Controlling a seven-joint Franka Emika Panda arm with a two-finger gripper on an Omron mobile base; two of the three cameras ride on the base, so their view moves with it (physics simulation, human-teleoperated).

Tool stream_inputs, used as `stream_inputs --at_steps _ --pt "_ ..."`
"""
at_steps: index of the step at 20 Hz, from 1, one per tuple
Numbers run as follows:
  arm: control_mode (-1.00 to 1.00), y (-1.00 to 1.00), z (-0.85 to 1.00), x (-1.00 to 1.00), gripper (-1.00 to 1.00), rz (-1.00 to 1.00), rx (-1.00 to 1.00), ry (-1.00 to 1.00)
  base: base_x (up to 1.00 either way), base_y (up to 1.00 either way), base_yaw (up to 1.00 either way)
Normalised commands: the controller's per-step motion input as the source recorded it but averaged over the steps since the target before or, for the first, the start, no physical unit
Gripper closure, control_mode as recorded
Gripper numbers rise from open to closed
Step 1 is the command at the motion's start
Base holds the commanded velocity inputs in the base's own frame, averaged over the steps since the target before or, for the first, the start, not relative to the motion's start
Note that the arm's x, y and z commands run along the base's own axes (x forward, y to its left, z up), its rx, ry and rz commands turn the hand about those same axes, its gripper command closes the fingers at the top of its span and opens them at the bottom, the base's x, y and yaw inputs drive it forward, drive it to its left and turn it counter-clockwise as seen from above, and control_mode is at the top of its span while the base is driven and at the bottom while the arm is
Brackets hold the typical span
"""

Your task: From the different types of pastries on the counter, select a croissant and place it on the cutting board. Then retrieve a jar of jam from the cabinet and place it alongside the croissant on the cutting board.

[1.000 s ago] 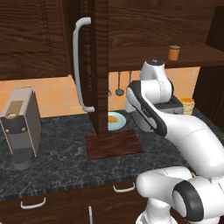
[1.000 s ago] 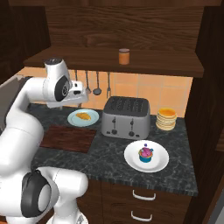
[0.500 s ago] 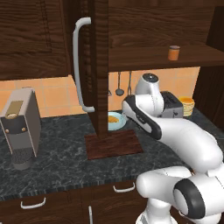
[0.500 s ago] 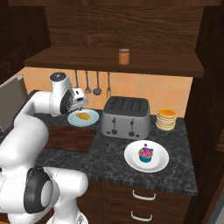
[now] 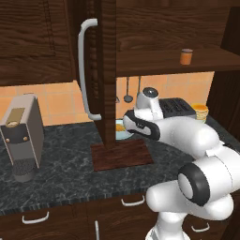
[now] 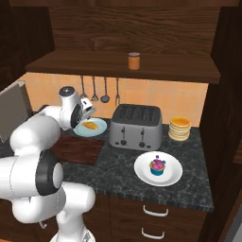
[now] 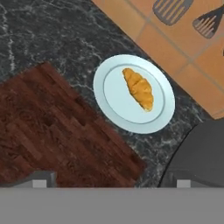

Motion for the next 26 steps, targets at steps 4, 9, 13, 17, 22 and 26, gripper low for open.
stream_inputs --at_steps 4,9,13,17,22,26 --pt "-1.0 0.08 -0.02 0.34 -1.0 0.13 -0.01 0.0 0.0 0.0 0.0" --pt "-1.0 0.24 -0.12 0.32 -1.0 0.1 -0.06 -0.02 0.0 0.0 0.0" --pt "-1.0 0.0 -0.03 0.7 -1.0 0.11 0.0 -0.06 0.0 0.0 0.0" --pt "-1.0 0.11 -0.26 0.37 -1.0 0.1 -0.03 -0.03 0.0 0.0 0.0" --pt "-1.0 0.19 -0.48 0.42 -1.0 0.07 -0.09 0.0 0.0 0.0 0.0" --pt "-1.0 0.19 -0.12 0.37 -1.0 0.0 -0.02 0.07 0.0 0.0 0.0"
